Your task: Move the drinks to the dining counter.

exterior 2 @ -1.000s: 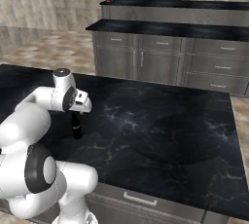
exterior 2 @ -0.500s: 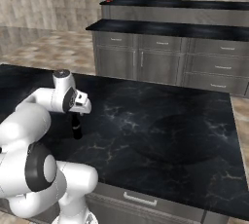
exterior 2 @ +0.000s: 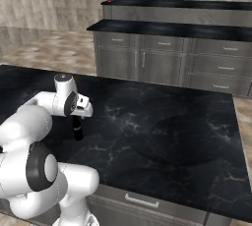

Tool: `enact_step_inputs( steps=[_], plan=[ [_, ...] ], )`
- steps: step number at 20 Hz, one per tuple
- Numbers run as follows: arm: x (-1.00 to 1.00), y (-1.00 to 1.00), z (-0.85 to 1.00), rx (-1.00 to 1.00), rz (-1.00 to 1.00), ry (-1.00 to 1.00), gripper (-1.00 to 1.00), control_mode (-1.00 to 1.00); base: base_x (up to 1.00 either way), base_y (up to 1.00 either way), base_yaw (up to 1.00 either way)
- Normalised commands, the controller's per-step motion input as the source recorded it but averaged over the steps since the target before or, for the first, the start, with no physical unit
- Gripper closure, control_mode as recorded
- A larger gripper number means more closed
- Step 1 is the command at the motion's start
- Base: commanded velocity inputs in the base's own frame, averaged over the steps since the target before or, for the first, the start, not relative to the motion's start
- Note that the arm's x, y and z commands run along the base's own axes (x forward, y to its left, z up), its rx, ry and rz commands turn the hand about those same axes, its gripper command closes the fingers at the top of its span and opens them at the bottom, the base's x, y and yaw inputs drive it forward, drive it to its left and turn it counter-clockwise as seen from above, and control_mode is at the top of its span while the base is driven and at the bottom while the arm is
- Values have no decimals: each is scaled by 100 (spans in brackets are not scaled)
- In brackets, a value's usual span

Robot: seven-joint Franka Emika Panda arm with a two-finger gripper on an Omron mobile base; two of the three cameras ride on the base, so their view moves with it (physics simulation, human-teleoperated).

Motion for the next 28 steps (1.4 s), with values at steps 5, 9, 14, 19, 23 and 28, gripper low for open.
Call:
enact_step_inputs(
  steps=[5,9,14,19,23,28],
  plan=[
    [0,0,-15,0,0,0,-100,-100,0,0,0],
    [0,0,-11,0,0,0,-100,-100,0,0,0],
    [0,0,-7,0,0,0,-100,-100,0,0,0],
    [0,0,-6,0,0,-2,-100,-100,0,0,0],
    [0,0,-5,0,0,-4,-100,-100,0,0,0],
    [0,0,-5,0,0,-5,-100,-100,0,0,0]
  ],
)
